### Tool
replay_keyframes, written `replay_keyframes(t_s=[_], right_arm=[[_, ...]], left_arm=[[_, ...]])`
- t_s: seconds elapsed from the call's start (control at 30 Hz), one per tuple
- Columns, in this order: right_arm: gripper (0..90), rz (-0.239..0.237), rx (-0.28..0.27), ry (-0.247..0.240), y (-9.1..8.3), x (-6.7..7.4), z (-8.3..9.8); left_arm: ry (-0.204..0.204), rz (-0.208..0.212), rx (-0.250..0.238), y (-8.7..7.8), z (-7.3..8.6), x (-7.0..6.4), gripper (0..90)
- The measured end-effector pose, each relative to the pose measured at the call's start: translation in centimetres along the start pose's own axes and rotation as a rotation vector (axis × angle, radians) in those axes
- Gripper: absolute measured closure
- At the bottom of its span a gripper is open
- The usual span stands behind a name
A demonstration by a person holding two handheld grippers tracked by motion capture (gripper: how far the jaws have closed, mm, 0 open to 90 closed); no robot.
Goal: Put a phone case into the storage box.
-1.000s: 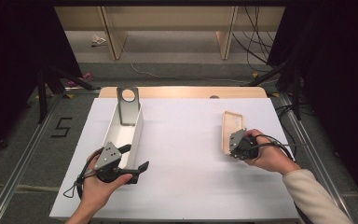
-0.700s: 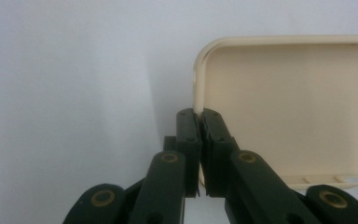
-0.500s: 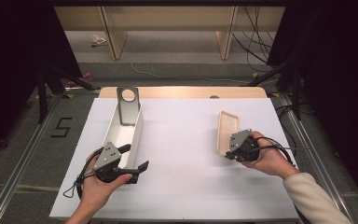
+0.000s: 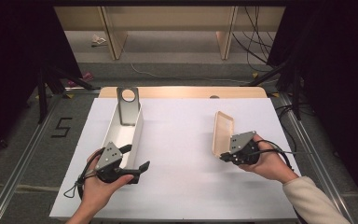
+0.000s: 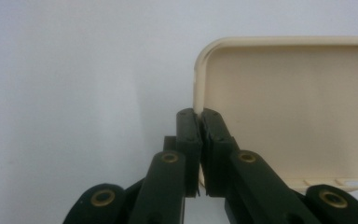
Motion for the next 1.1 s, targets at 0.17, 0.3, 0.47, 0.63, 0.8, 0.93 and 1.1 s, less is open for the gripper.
replay_keyframes(t_s=[0.17,0.3,0.47,0.63,0.8,0.93,1.1], right_arm=[[87.7,-0.005,-0.015,-0.009,-0.1,0.5,-0.3],[87.7,-0.008,-0.031,-0.017,-0.1,0.9,-0.7],[87.7,-0.015,-0.045,-0.026,-0.2,1.6,-1.4],[87.8,-0.018,-0.06,-0.043,-0.2,2.1,-2.0],[87.8,-0.018,-0.082,-0.05,-0.3,2.8,-2.5],[87.8,-0.026,-0.083,-0.068,-0.4,3.4,-2.8],[87.8,-0.04,-0.08,-0.081,-0.4,4.1,-3.1]], left_arm=[[-0.002,-0.001,-0.002,0.0,-0.2,-0.1,13.4],[-0.008,0.002,-0.012,-0.2,-0.6,-0.3,13.8],[-0.001,0.015,-0.01,0.1,-1.2,-1.3,14.1],[-0.009,0.044,-0.005,0.6,-2.4,-2.2,15.2],[0.005,0.062,0.02,1.7,-4.0,-3.2,15.4],[0.017,0.068,0.058,3.2,-5.4,-3.9,16.3],[0.021,0.083,0.112,5.2,-6.8,-4.3,16.4]])
Point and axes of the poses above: each handheld gripper's, and its own axes: y roughly forward along the jaws, z roughly out of its underside, x roughly to its left, the point moved 9 cm from there along y, roughly forward along the jaws, and after that the axes turned 15 degrees about x, right-handed, at the moved point
